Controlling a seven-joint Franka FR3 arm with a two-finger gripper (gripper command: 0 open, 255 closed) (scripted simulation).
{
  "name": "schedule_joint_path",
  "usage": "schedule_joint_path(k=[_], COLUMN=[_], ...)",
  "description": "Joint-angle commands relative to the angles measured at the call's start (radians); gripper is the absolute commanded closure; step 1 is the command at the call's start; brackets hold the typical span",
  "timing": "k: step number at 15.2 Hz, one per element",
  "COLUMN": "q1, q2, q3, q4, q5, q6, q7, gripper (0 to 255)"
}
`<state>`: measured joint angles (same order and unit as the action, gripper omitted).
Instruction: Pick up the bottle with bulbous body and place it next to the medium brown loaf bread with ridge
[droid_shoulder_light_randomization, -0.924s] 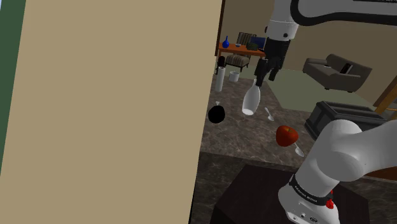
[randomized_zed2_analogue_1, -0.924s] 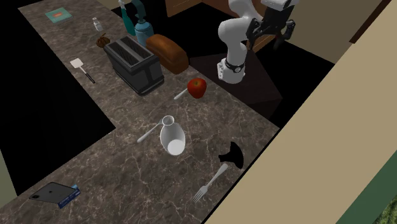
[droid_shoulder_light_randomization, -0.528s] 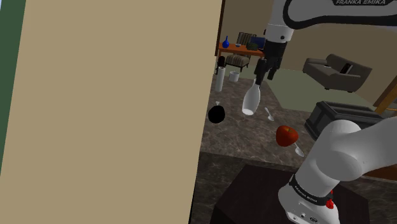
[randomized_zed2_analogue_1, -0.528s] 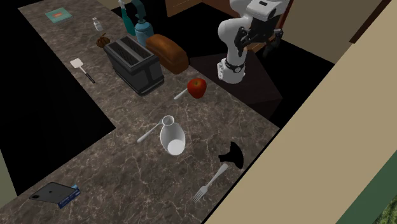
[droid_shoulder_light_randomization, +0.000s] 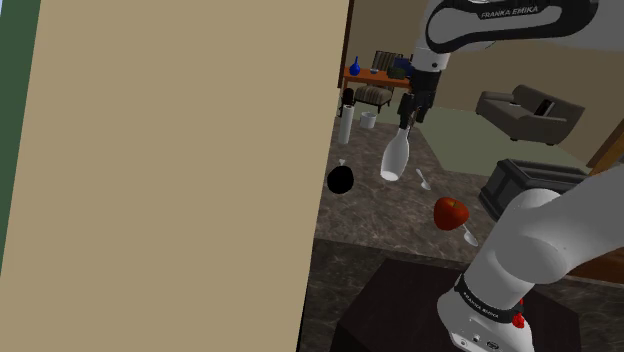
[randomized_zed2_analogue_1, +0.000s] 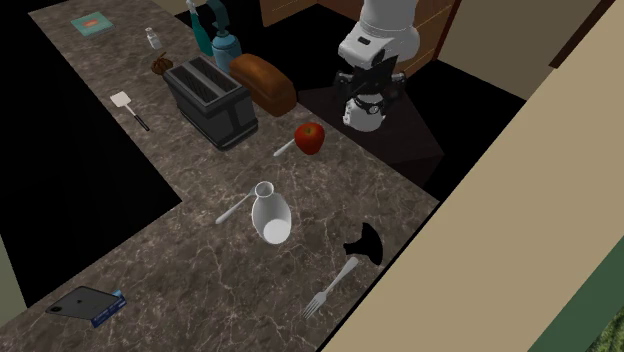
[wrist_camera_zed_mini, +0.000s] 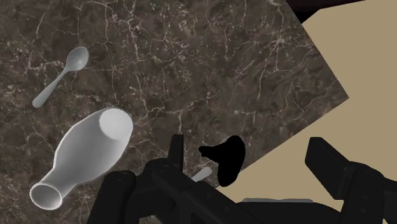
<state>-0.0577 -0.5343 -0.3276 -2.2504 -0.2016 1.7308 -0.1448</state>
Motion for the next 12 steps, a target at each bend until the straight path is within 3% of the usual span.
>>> schedule_joint_path(k=[1, 7, 12], q1=[-0.003, -0.006, -0.023], q2=[0.066, 0.275, 0.48], q3=[-0.047, -0.172, -0.261], q4=[0.035, 0.172, 0.321], q5=[0.0, 0.049, 0.149], q6=[0.034, 0.1, 0.129], q7=[-0.049, -0.199, -0.345], gripper=[0, 0, 0])
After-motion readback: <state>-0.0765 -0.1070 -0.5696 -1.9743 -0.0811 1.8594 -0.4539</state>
